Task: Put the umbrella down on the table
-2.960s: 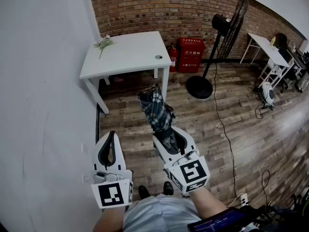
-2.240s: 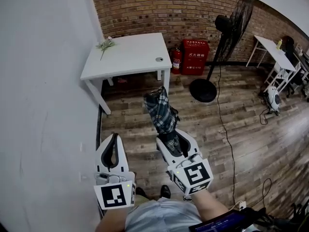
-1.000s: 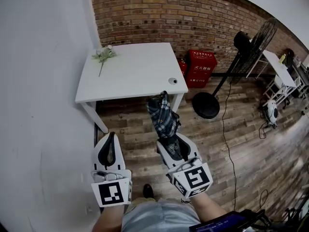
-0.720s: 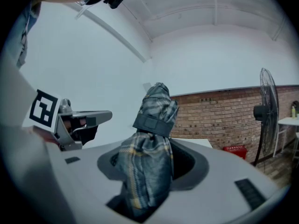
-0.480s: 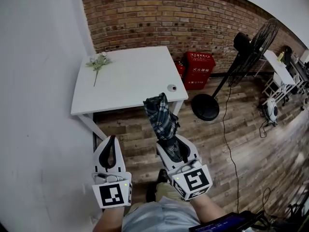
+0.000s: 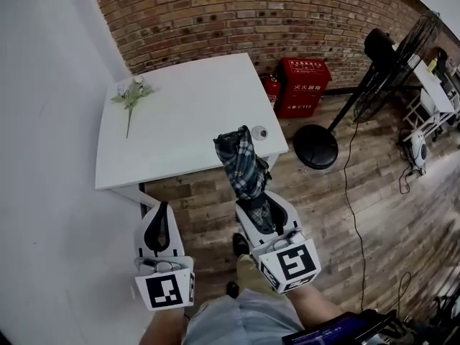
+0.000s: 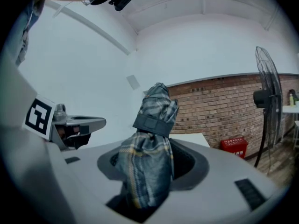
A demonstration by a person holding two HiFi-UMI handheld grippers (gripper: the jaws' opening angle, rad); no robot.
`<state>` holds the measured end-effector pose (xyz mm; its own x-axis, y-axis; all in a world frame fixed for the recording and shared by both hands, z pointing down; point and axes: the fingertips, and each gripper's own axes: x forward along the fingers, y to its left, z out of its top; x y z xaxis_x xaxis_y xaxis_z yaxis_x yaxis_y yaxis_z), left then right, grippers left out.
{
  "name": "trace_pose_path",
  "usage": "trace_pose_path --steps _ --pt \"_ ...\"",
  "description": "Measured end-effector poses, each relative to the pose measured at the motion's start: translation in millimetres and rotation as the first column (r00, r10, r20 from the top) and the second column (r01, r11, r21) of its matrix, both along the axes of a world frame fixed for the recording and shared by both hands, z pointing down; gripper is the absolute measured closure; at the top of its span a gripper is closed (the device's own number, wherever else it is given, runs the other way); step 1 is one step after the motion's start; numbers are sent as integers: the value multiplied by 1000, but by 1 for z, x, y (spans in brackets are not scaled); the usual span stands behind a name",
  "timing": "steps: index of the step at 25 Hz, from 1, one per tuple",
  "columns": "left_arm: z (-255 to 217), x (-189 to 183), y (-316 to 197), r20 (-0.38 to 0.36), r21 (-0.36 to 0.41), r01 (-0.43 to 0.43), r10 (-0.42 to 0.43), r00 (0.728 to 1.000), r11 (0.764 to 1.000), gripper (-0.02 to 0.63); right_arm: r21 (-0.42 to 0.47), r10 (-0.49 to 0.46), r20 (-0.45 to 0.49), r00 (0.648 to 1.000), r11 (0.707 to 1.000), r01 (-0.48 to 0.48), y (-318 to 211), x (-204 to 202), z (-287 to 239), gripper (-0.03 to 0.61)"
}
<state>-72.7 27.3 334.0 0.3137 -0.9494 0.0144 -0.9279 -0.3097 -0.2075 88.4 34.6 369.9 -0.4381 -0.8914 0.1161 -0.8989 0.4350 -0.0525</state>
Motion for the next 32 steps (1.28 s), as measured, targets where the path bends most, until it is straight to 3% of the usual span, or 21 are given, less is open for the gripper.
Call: trace_pose_path --steps 6,13,23,29,32 --pt "0 20 -74 26 -19 33 -32 999 999 604 -20 -22 15 1000 1000 22 -84 23 4 379" --pt "-23 28 -131 24 27 74 -75 997 997 604 26 -72 17 997 997 72 -155 27 -19 379" --pt "-46 -6 -168 -4 71 158 -159 987 985 604 79 -154 6 988 985 153 -211 -8 -51 379" --pt "-32 -35 -197 -46 7 181 -180 983 983 604 61 -176 -13 984 982 177 -245 -43 -46 379" --pt "-29 -50 -219 -49 11 166 -165 985 986 604 36 -176 -25 984 984 177 -265 -60 -38 379"
